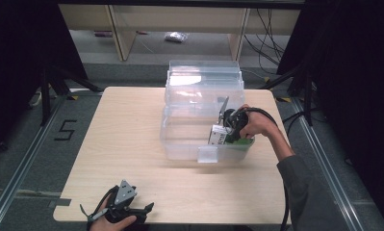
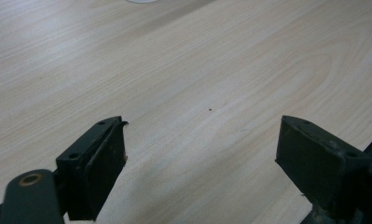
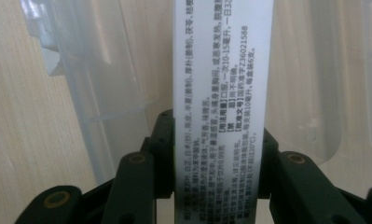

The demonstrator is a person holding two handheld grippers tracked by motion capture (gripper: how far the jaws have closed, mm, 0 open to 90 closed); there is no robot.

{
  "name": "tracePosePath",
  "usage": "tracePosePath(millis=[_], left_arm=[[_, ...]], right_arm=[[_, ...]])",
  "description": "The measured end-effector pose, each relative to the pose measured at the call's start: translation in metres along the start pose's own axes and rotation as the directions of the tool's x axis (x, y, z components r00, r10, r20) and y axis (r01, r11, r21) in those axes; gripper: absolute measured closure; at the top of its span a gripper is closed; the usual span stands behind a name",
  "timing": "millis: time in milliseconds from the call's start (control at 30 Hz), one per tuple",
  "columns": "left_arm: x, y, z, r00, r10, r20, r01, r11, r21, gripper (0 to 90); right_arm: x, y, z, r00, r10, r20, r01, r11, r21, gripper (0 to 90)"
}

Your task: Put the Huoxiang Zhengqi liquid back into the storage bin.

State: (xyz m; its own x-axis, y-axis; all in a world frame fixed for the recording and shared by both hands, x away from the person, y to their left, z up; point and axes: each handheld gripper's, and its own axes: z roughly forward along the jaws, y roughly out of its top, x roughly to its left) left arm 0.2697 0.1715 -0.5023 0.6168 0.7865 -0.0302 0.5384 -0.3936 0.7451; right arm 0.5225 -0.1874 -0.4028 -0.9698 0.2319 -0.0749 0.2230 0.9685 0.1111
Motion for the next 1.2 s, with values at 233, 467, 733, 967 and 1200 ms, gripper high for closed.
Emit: tracePosePath(millis=[233,467,733,967,1200], left_arm=[[0.001,0.000,-0.002,0.9998,0.018,0.013,-0.018,0.9997,0.016,15.1],[-0.001,0.000,0.000,0.9999,-0.013,0.010,0.013,0.9999,-0.005,15.1],[0.000,0.000,0.000,0.9999,-0.013,0.009,0.013,0.9999,-0.003,15.1],[-0.001,0.000,0.000,0.9999,-0.010,0.006,0.010,0.9999,-0.001,15.1],[0.000,0.000,0.000,1.0000,-0.008,-0.001,0.008,1.0000,-0.002,15.1]], right_arm=[[0.000,-0.001,0.002,0.9996,0.025,-0.013,-0.025,0.999,-0.021,61.9],[0.002,-0.004,-0.012,0.9987,0.050,-0.008,-0.050,0.997,-0.066,61.6],[0.007,-0.008,-0.025,0.9953,0.096,-0.009,-0.097,0.988,-0.122,59.0],[0.006,-0.011,-0.032,0.9946,0.104,-0.005,-0.103,0.980,-0.170,57.5],[0.005,-0.015,-0.037,0.9920,0.126,-0.008,-0.124,0.969,-0.213,55.8]])
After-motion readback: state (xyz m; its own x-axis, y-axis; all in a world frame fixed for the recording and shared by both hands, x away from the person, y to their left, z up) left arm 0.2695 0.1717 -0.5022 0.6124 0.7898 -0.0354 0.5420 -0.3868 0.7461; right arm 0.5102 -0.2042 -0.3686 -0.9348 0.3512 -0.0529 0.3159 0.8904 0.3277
